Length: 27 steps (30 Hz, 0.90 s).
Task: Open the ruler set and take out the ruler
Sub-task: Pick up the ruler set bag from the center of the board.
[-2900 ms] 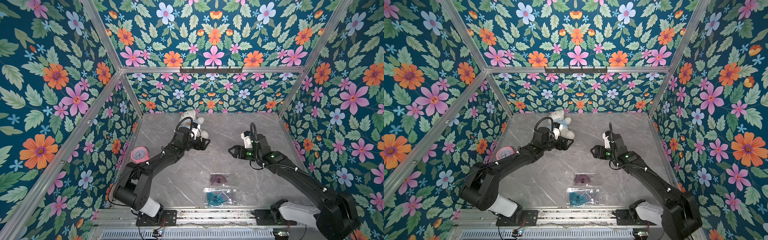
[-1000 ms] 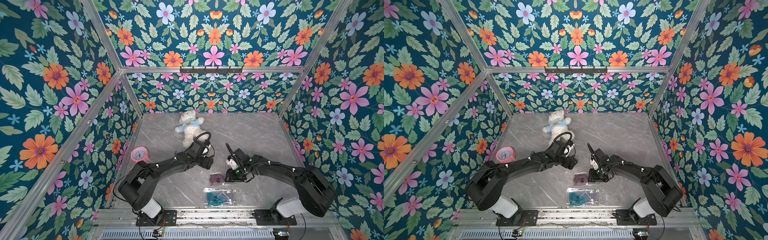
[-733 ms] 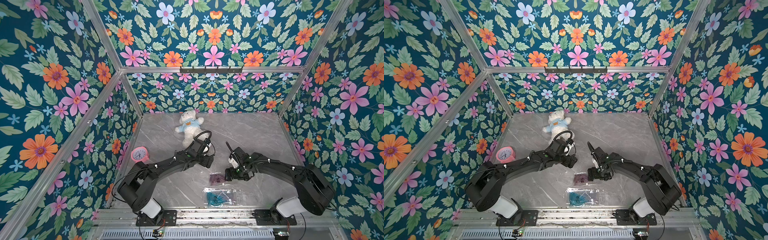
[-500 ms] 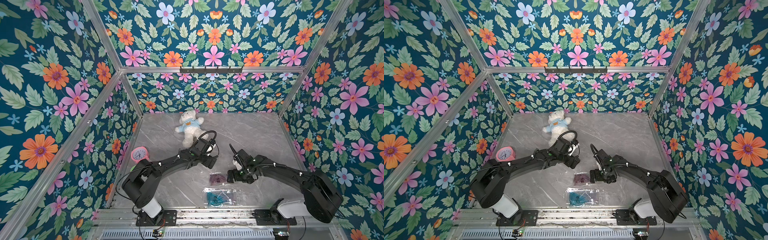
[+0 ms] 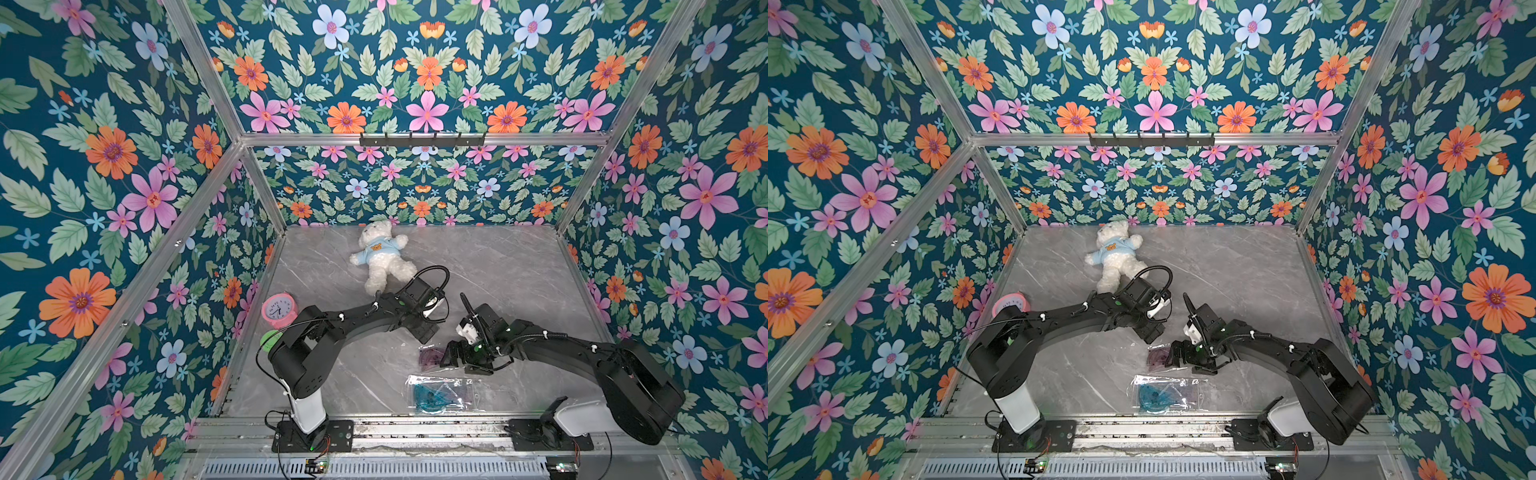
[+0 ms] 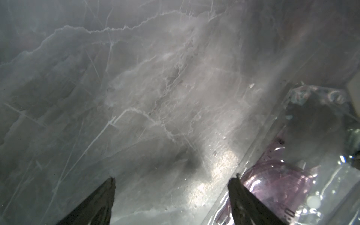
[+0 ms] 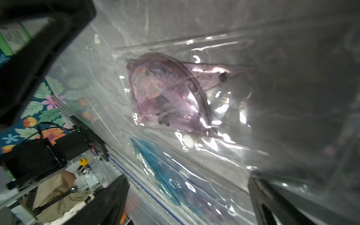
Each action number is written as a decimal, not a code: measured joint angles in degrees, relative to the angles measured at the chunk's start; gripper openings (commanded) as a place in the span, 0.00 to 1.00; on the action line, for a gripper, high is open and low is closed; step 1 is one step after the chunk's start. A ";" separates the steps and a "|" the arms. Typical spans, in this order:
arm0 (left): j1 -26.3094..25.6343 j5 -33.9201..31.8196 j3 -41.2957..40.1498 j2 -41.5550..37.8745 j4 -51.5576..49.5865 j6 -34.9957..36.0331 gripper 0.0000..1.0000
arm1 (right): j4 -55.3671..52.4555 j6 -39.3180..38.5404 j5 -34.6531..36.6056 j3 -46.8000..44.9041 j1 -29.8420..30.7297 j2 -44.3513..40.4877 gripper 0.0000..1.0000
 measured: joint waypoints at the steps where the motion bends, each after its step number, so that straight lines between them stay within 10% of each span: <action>1: 0.00 0.00 -0.07 0.17 -0.07 0.02 0.90 | 1.42 0.20 -1.05 -0.46 -0.57 0.22 0.98; 14: 3.17 0.37 -0.59 2.08 0.07 -0.28 0.80 | 17.64 0.85 -12.61 0.83 -10.95 9.66 0.96; 27: 6.73 3.65 0.37 5.40 3.21 -1.79 0.49 | 24.39 -1.05 -19.91 10.71 -14.40 22.27 0.90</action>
